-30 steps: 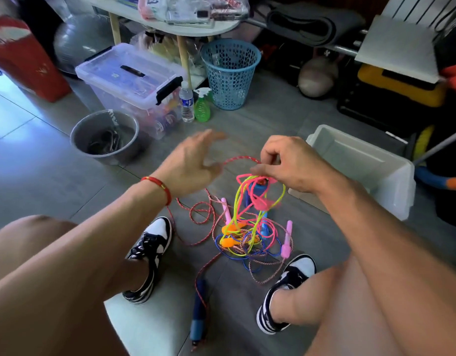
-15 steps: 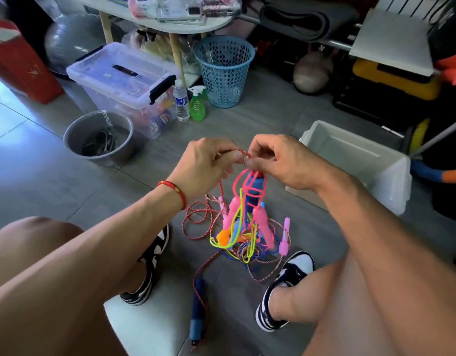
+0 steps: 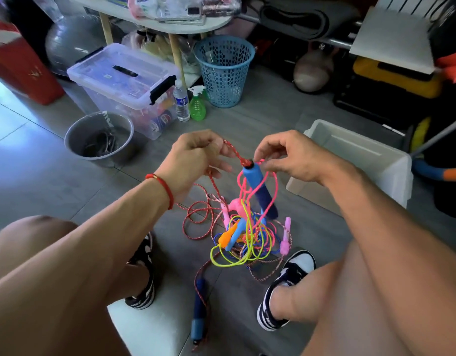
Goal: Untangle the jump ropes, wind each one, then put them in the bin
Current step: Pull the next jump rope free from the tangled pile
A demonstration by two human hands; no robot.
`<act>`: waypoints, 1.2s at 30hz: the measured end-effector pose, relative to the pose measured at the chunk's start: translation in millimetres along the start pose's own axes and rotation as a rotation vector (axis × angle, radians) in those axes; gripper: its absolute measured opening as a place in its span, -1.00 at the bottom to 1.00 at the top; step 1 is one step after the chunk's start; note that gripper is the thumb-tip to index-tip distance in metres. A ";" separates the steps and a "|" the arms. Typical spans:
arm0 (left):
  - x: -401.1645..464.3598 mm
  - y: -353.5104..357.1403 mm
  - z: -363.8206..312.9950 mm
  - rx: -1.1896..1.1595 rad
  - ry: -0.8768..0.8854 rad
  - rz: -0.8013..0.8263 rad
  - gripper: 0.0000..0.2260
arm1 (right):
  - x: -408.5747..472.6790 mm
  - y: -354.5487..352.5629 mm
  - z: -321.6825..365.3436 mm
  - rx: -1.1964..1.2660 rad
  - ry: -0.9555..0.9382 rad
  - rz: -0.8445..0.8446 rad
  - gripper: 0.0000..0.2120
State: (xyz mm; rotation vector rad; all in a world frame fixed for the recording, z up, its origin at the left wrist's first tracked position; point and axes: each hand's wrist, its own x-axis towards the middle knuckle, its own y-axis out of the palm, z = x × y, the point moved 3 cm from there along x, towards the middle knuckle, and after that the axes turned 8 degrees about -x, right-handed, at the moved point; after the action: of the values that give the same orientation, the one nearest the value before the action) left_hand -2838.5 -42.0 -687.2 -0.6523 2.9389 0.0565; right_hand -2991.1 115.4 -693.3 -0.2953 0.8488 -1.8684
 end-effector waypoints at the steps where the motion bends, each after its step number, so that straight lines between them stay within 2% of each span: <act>1: 0.4 -2.3 -3.2 -0.085 -0.029 -0.005 -0.77 | -1.1 -1.4 -6.4 -0.086 0.034 -0.025 -0.79; 4: 1.3 -9.6 -13.5 -0.164 -0.011 0.069 -0.78 | -1.0 -13.5 -31.7 -0.523 0.218 -0.126 -0.79; 5: -0.7 -10.5 -15.7 -0.149 0.005 0.099 -0.78 | -1.2 -14.1 -33.7 -0.622 0.252 -0.133 -0.78; 6: -2.5 -10.5 -16.4 -0.131 0.015 0.124 -0.79 | -0.2 -10.5 -30.6 -0.643 0.232 -0.124 -0.67; 9: -6.2 -7.6 -14.7 -0.084 0.019 0.182 -0.79 | -4.6 25.6 5.9 -0.330 -0.026 0.017 -0.33; 10: -5.8 -8.0 -15.4 -0.064 0.025 0.192 -0.79 | -6.9 39.3 17.6 -0.240 -0.079 0.049 -0.33; 13: -6.1 -19.3 -28.2 0.046 0.103 0.131 -0.82 | -0.6 64.2 26.2 -0.173 -0.080 0.054 -0.63; 15: -5.8 -40.8 -36.9 0.241 0.205 -0.001 -0.84 | 5.1 64.6 29.4 -0.150 -0.029 0.024 -0.65; 18: -7.5 -78.6 -32.4 0.917 0.360 -0.318 -0.82 | 7.3 63.5 41.5 -0.034 0.022 0.010 -0.69; 19: -9.8 -87.3 -25.1 1.106 0.353 -0.375 -0.81 | 8.6 66.2 46.4 -0.016 0.024 0.007 -0.70; 21: -16.4 -94.1 1.3 1.239 0.273 -0.410 -0.73 | 11.3 74.8 54.1 0.037 0.061 0.005 -0.72; 23: -32.0 -88.2 33.8 1.017 0.085 -0.367 -0.63 | 18.8 91.4 58.5 0.136 0.139 0.025 -0.72; 25: -58.4 -69.2 63.2 0.470 -0.258 -0.188 -0.57 | 33.3 112.1 58.4 0.156 0.228 -0.037 -0.59; 26: -73.3 -59.0 79.4 0.209 -0.457 -0.093 -0.59 | 40.8 124.4 58.2 0.120 0.253 -0.065 -0.53; 27: -88.1 -52.2 92.0 0.049 -0.579 -0.014 -0.67 | 45.7 138.1 60.7 0.102 0.261 -0.079 -0.50; 29: -104.7 -55.0 109.6 -0.017 -0.650 0.039 -0.85 | 56.4 171.1 58.9 0.149 0.302 -0.074 -0.44; 32: -107.2 -79.4 129.5 -0.059 -0.763 -0.061 -0.94 | 65.0 232.8 24.2 0.161 0.407 -0.074 -0.40; 34: -103.3 -96.1 137.4 -0.007 -0.845 -0.138 -0.91 | 50.7 274.3 -11.0 0.088 0.499 -0.047 -0.51; 36: -100.4 -106.2 145.6 0.037 -0.898 -0.178 -0.90 | 19.2 319.9 -42.0 -0.127 0.427 0.184 -0.73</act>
State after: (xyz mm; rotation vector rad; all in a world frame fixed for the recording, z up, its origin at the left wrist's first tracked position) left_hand -2686.1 -86.8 -818.8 -0.6524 2.0121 0.2128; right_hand -2797.8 41.7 -941.6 0.1100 1.2420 -1.7313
